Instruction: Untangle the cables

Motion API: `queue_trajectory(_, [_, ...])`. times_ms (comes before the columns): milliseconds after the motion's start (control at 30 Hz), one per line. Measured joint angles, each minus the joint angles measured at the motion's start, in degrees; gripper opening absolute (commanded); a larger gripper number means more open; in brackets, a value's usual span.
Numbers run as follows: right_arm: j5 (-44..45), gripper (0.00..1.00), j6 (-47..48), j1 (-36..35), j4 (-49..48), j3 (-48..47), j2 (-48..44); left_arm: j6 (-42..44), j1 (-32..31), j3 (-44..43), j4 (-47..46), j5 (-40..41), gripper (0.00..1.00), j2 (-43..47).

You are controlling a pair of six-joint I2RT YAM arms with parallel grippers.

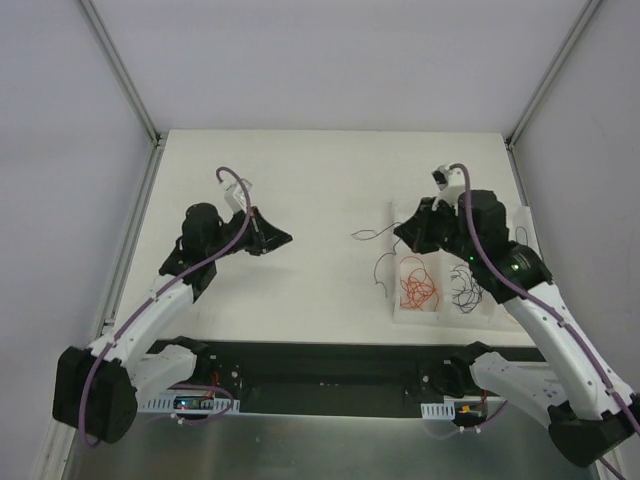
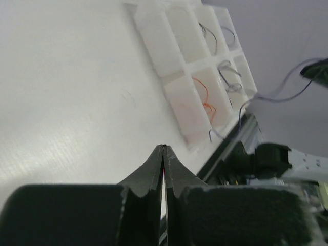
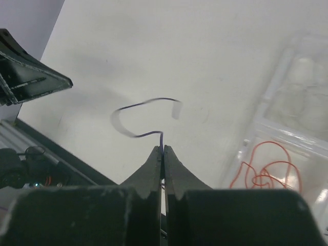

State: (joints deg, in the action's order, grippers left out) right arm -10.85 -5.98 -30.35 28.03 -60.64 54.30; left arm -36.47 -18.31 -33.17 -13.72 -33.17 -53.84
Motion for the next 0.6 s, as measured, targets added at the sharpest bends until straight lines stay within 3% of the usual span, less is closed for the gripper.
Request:
queue_trajectory(100, [4.4, 0.0, 0.5, 1.5, 2.6, -1.9, -5.2, 0.3, -1.9, -4.1, -0.6, -7.3, 0.0, -8.3])
queue_trajectory(267, [9.3, 0.0, 0.2, 2.1, 4.1, -5.4, -10.3, -0.2, -11.4, -11.4, -2.3, -19.1, 0.0, -22.1])
queue_trajectory(367, [12.8, 0.0, 0.8, 2.3, 7.6, -8.3, -10.4, -1.5, -13.6, -12.9, -2.3, -22.4, 0.0, -25.0])
queue_trajectory(600, [29.5, 0.0, 5.4, 2.5, 18.4, -10.3, -11.5, -3.9, -13.1, -19.3, 1.9, -23.5, 0.14, -25.7])
